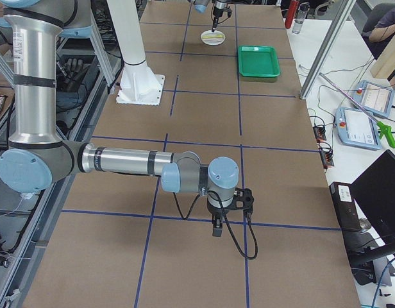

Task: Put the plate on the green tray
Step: 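Lift the plate with the left gripper and carry it toward the green tray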

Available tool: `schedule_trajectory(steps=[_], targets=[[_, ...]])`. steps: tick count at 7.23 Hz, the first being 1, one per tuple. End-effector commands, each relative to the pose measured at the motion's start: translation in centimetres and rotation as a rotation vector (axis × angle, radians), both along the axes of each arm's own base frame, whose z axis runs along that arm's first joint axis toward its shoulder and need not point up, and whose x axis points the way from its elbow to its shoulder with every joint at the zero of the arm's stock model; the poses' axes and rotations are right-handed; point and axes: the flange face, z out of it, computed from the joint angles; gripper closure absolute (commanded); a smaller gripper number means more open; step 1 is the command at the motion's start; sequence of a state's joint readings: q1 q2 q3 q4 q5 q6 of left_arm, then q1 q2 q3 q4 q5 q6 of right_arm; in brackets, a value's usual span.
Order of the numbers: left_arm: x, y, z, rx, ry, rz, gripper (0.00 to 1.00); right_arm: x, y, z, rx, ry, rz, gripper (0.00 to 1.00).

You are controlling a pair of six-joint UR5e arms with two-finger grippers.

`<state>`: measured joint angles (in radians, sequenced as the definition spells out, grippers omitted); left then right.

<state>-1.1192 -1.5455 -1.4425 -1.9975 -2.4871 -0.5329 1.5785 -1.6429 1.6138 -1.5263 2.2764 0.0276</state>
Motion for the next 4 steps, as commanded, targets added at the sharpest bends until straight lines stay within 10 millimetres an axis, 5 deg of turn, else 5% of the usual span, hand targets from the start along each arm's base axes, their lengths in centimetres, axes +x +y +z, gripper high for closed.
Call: schedule_trajectory(steps=[1,4], targets=[[-2.5,-1.5,-1.0,-0.043,0.030,-0.083,1.00,0.0,0.0,0.0,0.000,0.000,0.000,0.00],[-2.9,-6.5,-5.0,-0.092,0.044,-0.201,1.00,0.0,0.0,0.0,0.000,0.000,0.000,0.00]])
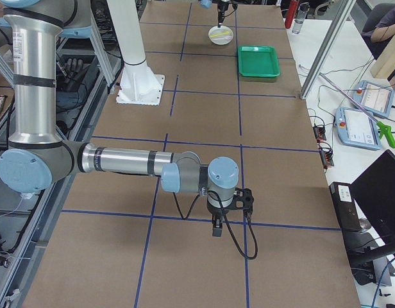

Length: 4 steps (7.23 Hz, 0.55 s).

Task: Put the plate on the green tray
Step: 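Lift the plate with the left gripper and carry it toward the green tray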

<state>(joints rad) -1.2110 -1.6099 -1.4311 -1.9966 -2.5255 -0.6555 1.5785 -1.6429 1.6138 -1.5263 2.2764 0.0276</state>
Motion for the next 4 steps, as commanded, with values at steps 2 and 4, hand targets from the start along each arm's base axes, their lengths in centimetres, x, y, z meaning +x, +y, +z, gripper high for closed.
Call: schedule_trajectory(steps=[2,4], targets=[[-0.2,-5.6,-5.6,-0.040,0.034,-0.133,1.00,0.0,0.0,0.0,0.000,0.000,0.000,0.00],[0.8,-9.0,-8.4,-0.089,0.089,-0.253,1.00,0.0,0.0,0.0,0.000,0.000,0.000,0.00]])
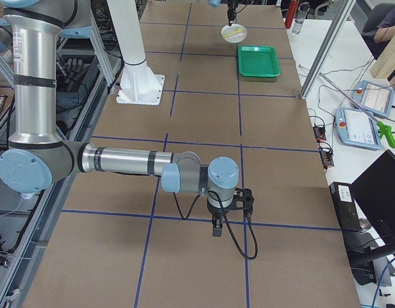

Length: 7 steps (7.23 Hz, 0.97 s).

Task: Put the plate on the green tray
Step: 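Lift the plate with the left gripper and carry it toward the green tray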

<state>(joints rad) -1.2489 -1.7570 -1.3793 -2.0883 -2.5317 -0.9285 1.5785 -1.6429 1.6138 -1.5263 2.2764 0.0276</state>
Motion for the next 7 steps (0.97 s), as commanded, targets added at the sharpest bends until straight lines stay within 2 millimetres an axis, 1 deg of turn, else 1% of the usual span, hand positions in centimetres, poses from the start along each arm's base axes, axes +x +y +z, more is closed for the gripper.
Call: schedule_trajectory(steps=[1,2,3,4,5,6,7], targets=[[1.6,-5.1,-2.6,-0.047,0.045,-0.094,1.00,0.0,0.0,0.0,0.000,0.000,0.000,0.00],[2.6,-8.0,-4.3,-0.059,0.052,-0.106,1.00,0.0,0.0,0.0,0.000,0.000,0.000,0.00],[3.3,-9.4,-6.0,-0.073,0.060,-0.119,1.00,0.0,0.0,0.0,0.000,0.000,0.000,0.00],[3.7,-10.2,-7.5,-0.097,0.070,-0.138,1.00,0.0,0.0,0.0,0.000,0.000,0.000,0.00],[6.5,-10.7,-9.5,-0.124,0.084,-0.131,1.00,0.0,0.0,0.0,0.000,0.000,0.000,0.00],[9.0,-10.9,-9.9,-0.128,0.109,-0.132,1.00,0.0,0.0,0.0,0.000,0.000,0.000,0.00],[11.3,-11.3,-10.0,-0.116,0.133,-0.134,1.00,0.0,0.0,0.0,0.000,0.000,0.000,0.00]])
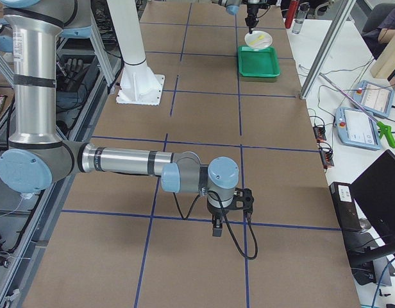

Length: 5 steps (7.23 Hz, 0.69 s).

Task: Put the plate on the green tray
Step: 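Lower the plate into the green tray and open the left gripper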

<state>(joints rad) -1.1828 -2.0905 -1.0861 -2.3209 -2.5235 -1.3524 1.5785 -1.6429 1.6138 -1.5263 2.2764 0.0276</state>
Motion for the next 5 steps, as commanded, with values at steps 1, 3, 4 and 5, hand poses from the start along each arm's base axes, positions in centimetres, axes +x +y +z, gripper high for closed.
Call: schedule_trajectory(steps=[1,3,4,5], targets=[[4.3,-1.3,-1.3,0.045,0.014,-0.023,1.00,0.0,0.0,0.0,0.000,0.000,0.000,0.00],[8.7,0.1,-0.9,0.097,0.000,-0.003,1.00,0.0,0.0,0.0,0.000,0.000,0.000,0.00],[9.7,0.1,-1.3,0.102,0.003,0.008,1.00,0.0,0.0,0.0,0.000,0.000,0.000,0.00],[11.1,0.6,-1.1,0.104,-0.006,0.017,1.00,0.0,0.0,0.0,0.000,0.000,0.000,0.00]])
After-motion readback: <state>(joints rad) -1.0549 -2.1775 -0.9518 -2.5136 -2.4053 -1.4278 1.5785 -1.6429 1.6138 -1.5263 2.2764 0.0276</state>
